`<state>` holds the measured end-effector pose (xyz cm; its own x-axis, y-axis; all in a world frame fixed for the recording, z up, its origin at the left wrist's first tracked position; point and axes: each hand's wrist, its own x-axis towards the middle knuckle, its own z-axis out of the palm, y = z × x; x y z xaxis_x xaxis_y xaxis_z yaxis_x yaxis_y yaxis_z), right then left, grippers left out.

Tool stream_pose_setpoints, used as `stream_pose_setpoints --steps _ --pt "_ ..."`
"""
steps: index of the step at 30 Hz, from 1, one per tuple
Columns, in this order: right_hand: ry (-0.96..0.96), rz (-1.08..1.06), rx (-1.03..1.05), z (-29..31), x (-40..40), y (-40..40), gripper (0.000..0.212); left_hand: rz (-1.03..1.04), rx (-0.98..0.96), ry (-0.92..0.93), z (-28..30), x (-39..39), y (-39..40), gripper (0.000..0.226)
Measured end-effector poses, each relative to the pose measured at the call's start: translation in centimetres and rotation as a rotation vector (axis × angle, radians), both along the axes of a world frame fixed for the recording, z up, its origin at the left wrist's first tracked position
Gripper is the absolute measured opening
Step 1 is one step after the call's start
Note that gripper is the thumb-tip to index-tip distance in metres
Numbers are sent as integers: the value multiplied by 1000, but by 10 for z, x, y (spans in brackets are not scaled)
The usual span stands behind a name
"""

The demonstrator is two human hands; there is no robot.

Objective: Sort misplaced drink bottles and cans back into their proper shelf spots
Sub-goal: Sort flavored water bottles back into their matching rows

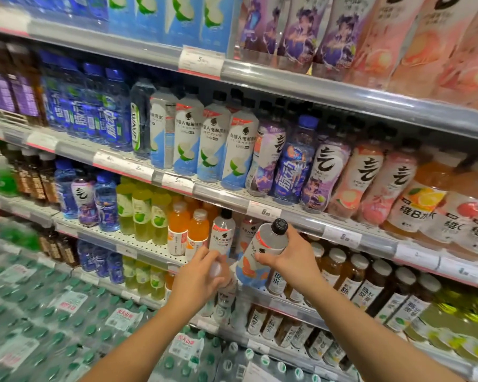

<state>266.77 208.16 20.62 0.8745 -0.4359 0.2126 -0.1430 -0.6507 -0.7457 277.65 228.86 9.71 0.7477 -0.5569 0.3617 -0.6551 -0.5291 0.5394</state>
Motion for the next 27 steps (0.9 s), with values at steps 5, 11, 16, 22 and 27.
stream_pose_setpoints --steps 5,11,16,22,27 --pt "36 47 -237 -24 29 11 68 38 62 46 -15 -11 46 39" --pt "100 101 -532 -51 59 24 65 114 125 136 -46 -22 98 39" --pt "169 17 -526 -59 77 28 75 132 164 172 -52 -33 115 37" --pt "219 -60 -516 -66 89 31 87 116 115 263 -53 -43 114 35" --pt "242 -73 -524 -70 98 31 77 128 128 248 -49 -46 105 35"
